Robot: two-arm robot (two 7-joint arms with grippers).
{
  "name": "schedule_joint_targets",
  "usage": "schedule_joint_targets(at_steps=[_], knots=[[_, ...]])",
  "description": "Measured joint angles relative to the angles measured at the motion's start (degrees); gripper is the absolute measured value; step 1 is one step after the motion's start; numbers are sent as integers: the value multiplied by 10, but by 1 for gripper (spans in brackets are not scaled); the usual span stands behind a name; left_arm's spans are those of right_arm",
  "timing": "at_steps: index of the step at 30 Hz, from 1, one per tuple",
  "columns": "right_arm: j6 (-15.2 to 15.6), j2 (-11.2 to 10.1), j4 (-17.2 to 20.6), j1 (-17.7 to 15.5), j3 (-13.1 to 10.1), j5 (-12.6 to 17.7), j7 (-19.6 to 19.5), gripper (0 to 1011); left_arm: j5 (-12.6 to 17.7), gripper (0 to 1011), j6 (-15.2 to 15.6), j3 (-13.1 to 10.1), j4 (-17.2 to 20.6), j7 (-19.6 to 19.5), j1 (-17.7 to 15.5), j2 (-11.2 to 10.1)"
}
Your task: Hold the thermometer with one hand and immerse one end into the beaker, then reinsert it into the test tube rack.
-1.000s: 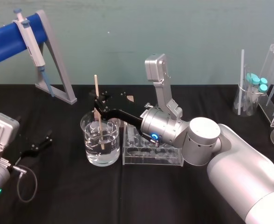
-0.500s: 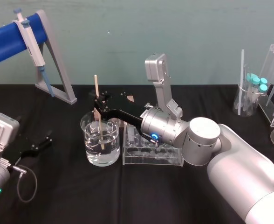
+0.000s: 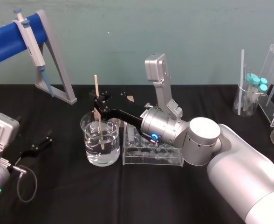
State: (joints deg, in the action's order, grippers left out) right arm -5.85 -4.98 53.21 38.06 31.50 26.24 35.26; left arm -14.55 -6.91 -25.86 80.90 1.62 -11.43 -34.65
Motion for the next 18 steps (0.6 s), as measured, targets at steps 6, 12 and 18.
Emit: schedule_joint_targets(at_steps=[6,12,18], knots=[[0,0,0,0,0,0,0,53,0,1004,0,0,0,0,0,0],[0,0,0,0,0,0,0,53,0,1004,0,0,0,0,0,0],[1,8,-5,4,0,0,1,53,0,1004,0,0,0,0,0,0]])
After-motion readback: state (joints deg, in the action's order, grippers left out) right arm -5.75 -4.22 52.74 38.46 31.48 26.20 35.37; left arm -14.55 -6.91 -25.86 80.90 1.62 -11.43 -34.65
